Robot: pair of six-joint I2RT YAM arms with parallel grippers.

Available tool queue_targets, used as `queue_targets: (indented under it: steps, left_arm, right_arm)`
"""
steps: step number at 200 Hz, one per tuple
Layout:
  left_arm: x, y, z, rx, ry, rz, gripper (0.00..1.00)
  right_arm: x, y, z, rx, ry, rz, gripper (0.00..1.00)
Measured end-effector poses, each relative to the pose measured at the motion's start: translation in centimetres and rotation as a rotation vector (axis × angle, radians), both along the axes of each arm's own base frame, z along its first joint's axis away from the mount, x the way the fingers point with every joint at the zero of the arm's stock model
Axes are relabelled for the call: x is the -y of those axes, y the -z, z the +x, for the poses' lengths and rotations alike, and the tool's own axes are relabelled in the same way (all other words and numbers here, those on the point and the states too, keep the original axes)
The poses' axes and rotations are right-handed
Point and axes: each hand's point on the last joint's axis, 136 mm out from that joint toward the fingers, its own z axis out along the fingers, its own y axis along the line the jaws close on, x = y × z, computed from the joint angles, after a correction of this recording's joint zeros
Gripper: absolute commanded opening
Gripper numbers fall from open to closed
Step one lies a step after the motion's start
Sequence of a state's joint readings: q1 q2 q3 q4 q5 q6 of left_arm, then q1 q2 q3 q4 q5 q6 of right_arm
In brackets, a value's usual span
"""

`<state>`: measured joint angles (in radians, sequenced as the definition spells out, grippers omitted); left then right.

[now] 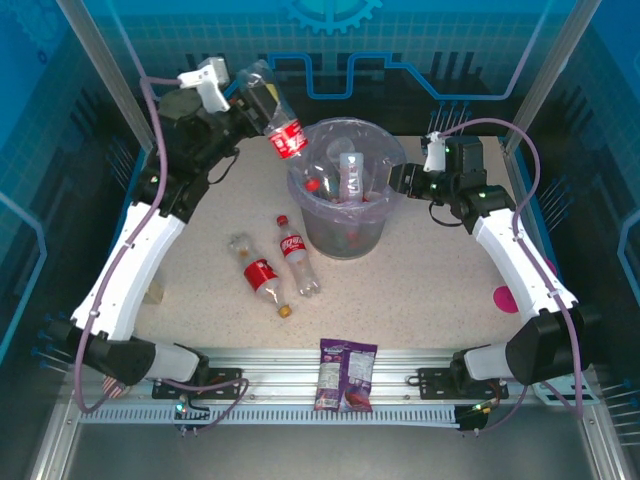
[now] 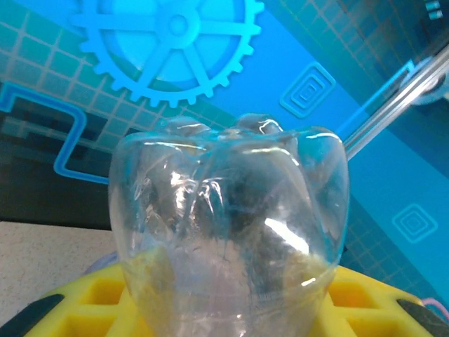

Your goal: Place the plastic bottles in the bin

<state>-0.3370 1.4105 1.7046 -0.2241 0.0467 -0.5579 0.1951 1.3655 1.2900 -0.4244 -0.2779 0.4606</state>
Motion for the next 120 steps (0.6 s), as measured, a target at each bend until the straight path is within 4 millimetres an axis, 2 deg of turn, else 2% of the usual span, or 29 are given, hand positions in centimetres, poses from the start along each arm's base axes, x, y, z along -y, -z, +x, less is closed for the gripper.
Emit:
queue_targets:
  steps: [26,82,120]
  left_arm:
    - [2.3,0.7,1.6,0.038,0.03,0.069,0.14]
    - [5.0,5.3,6.2,0.057,0.024,0.246,0.1]
    - [6.8,7.4,7.1,0.056,0.055,0.307,0.11]
  right_arm:
    - [0.0,0.0,0.0,0.0,0.0,0.0,0.41]
    - [0.1,0.0,0.0,-0.001,0.004,-0.003,0.41]
    - [0.1,0.1,0.0,0.0,0.006,-0.005,0.41]
